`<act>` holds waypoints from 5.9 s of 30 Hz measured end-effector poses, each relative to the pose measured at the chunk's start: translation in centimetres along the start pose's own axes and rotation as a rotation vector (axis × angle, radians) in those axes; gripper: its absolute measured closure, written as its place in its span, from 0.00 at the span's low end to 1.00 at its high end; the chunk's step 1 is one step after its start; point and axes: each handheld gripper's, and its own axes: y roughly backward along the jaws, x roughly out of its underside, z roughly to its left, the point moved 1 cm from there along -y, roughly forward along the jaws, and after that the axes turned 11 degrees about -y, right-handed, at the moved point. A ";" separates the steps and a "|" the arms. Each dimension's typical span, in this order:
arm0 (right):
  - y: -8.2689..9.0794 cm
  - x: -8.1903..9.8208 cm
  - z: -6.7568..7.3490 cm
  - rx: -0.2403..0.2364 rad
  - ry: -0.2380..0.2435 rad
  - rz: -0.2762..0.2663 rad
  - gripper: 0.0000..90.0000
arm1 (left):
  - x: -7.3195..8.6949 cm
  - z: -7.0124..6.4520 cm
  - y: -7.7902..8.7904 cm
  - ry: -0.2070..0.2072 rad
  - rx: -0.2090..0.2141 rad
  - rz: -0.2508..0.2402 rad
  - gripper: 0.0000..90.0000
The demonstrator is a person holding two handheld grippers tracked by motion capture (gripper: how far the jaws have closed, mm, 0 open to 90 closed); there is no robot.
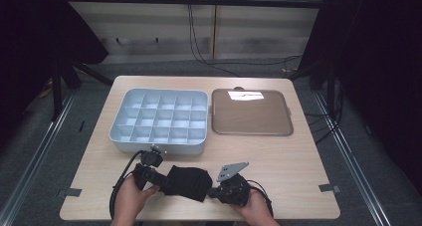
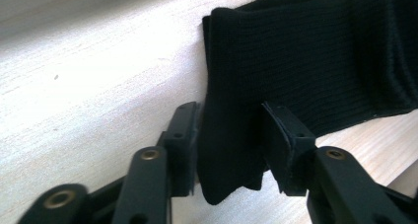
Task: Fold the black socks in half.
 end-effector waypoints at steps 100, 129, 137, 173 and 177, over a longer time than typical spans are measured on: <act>0.0 -0.5 -1.1 0.027 -0.012 -0.010 0.98 | -3.3 -4.1 1.9 -0.115 0.049 -0.004 0.92; -0.1 -0.5 -1.0 0.023 -0.019 -0.012 0.98 | -3.9 -4.9 1.3 -0.127 0.063 0.008 0.92; -0.1 -0.5 -1.0 0.027 -0.020 -0.011 0.98 | -4.0 -5.1 1.0 -0.135 0.074 0.015 0.92; -0.1 -0.5 -0.9 0.023 -0.021 -0.011 0.98 | -4.9 -6.8 -1.1 -0.171 0.113 0.042 0.91; -0.1 -0.5 -0.9 0.023 -0.025 -0.008 0.97 | -4.8 -6.8 -1.6 -0.164 0.134 0.040 0.90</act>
